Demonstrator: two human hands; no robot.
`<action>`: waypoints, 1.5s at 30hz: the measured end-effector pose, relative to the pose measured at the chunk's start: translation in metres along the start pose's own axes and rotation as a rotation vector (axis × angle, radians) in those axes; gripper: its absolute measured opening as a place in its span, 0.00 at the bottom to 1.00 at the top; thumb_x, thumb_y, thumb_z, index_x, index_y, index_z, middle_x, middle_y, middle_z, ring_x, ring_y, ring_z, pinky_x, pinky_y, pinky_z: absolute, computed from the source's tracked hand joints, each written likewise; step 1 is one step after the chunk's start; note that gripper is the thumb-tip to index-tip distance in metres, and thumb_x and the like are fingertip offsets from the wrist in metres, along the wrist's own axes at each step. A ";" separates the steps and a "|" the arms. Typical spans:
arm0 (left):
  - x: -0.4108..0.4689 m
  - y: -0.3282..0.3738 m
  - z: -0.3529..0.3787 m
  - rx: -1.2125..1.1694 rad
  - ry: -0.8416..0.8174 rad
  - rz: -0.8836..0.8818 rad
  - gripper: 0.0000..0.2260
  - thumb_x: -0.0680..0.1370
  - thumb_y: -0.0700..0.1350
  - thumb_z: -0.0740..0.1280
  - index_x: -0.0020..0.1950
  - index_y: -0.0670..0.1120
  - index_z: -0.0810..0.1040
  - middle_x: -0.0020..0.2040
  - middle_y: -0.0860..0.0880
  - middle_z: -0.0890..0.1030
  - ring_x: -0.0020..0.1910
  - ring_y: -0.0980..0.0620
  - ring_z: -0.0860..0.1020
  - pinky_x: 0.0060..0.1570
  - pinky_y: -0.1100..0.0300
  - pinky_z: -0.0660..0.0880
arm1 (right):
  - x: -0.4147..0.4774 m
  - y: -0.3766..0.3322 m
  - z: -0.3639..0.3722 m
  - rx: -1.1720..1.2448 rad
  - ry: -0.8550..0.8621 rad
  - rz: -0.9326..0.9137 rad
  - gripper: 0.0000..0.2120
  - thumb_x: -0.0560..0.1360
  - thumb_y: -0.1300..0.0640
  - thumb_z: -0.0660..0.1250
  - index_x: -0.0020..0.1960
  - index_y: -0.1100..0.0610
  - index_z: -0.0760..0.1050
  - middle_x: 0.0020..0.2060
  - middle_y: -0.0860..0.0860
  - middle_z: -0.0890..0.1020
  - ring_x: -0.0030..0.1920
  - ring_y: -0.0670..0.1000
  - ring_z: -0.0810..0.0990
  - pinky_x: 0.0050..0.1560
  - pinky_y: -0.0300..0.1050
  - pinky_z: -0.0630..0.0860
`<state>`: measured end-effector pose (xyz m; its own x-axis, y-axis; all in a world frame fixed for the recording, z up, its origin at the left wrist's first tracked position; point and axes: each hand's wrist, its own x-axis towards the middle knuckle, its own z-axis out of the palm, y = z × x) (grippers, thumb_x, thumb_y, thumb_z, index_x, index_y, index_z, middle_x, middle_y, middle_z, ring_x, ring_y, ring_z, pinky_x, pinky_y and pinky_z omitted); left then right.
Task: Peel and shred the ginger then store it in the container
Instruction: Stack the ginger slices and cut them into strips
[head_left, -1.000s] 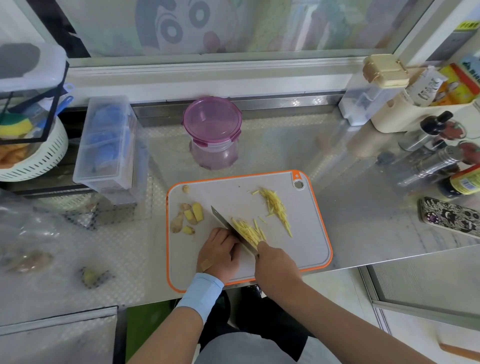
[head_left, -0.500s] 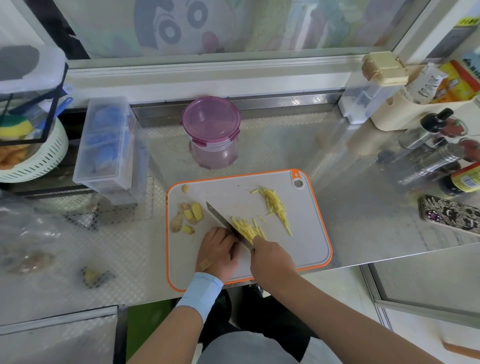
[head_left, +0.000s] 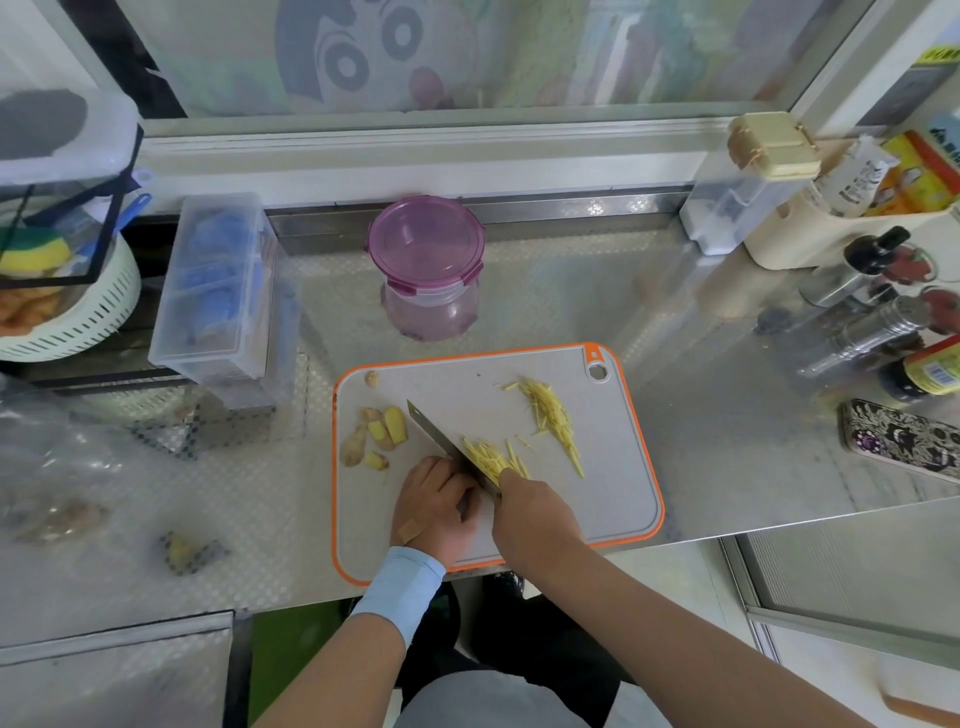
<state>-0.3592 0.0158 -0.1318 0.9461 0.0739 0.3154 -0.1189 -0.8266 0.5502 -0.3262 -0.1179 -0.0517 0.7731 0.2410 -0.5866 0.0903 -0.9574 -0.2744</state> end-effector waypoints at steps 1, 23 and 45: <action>0.000 0.000 0.000 0.000 0.003 -0.001 0.04 0.67 0.36 0.72 0.37 0.45 0.80 0.40 0.50 0.79 0.43 0.46 0.75 0.43 0.55 0.73 | 0.000 0.002 0.001 0.001 0.005 0.004 0.04 0.81 0.61 0.57 0.50 0.54 0.63 0.39 0.50 0.72 0.40 0.54 0.73 0.35 0.44 0.68; 0.016 -0.001 -0.023 0.026 -0.285 -0.034 0.12 0.73 0.47 0.60 0.39 0.50 0.84 0.40 0.52 0.79 0.44 0.48 0.75 0.45 0.60 0.73 | 0.011 0.023 -0.018 0.187 -0.037 0.019 0.10 0.80 0.50 0.60 0.44 0.54 0.67 0.43 0.52 0.75 0.43 0.54 0.73 0.41 0.44 0.68; 0.020 -0.011 -0.072 0.103 -0.642 -0.267 0.14 0.79 0.43 0.58 0.59 0.48 0.81 0.60 0.53 0.71 0.60 0.52 0.71 0.60 0.63 0.66 | 0.000 0.042 -0.020 0.384 0.038 0.142 0.10 0.78 0.50 0.63 0.42 0.54 0.72 0.37 0.51 0.78 0.40 0.54 0.76 0.37 0.45 0.71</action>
<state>-0.3605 0.0669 -0.0760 0.9336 -0.0360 -0.3565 0.1415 -0.8770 0.4591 -0.3099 -0.1609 -0.0477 0.7844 0.0982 -0.6124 -0.2542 -0.8497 -0.4620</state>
